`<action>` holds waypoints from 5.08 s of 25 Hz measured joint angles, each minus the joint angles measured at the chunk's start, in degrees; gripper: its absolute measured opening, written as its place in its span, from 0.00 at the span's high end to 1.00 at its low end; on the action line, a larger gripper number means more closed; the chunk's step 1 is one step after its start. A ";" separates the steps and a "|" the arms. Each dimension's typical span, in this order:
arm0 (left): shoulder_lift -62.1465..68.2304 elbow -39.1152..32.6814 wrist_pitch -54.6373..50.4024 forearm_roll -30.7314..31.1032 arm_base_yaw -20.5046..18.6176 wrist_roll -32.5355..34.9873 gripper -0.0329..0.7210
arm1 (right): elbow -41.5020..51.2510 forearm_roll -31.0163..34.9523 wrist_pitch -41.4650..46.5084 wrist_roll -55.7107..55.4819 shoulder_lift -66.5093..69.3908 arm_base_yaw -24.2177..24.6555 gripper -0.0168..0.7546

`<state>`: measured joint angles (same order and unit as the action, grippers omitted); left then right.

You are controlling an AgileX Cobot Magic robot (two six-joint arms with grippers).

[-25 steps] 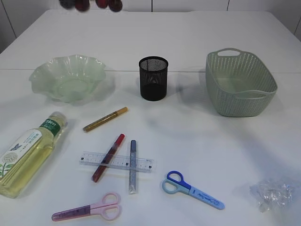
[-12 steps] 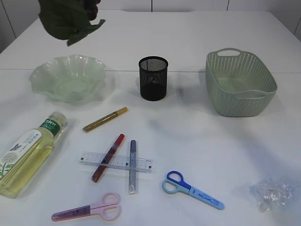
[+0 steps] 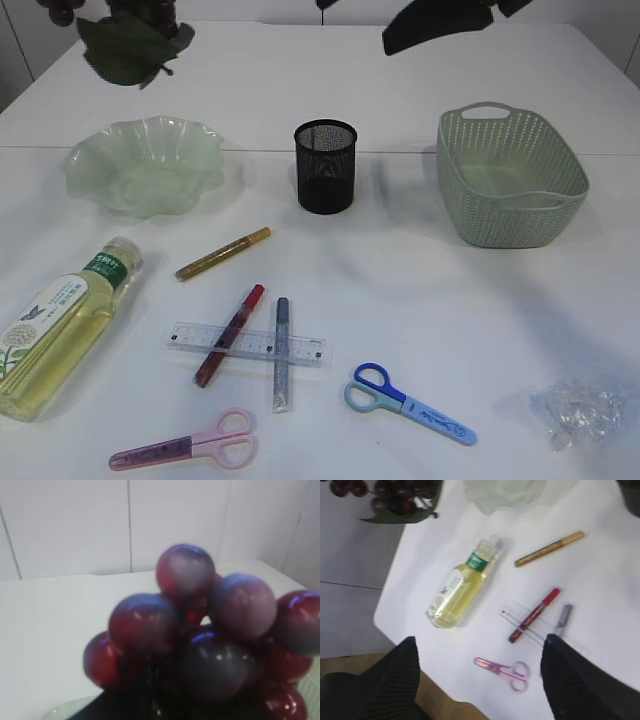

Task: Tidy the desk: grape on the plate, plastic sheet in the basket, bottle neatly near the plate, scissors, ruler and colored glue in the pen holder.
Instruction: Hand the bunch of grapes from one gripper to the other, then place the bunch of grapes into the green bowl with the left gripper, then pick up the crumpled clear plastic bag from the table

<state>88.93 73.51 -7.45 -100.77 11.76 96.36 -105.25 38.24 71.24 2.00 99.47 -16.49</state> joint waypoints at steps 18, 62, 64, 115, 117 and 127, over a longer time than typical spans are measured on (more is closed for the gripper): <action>17.68 10.57 12.76 0.34 -1.25 1.45 0.87 | 0.00 -25.09 0.23 0.03 0.00 0.00 0.22; 41.16 17.13 10.41 -2.80 -5.00 1.45 0.81 | 0.00 -31.74 0.42 0.17 0.00 0.00 0.22; 41.16 17.13 10.18 -2.80 -5.00 1.45 0.75 | 0.00 -31.74 0.42 0.17 0.00 0.00 0.22; 10.01 17.13 -58.04 69.57 -5.01 -58.74 0.38 | 0.00 -29.22 0.42 -0.30 0.00 0.00 0.22; 9.05 17.13 -60.70 73.77 -5.01 -65.34 0.38 | 0.00 -29.18 0.42 -0.30 0.00 0.00 0.22; 7.52 17.13 -63.29 89.62 -5.01 -94.83 0.38 | 0.22 -29.05 0.42 1.78 -0.11 0.00 0.22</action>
<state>96.45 90.64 -70.74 -11.15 6.74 1.53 -105.02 9.19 71.66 3.78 99.36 -16.49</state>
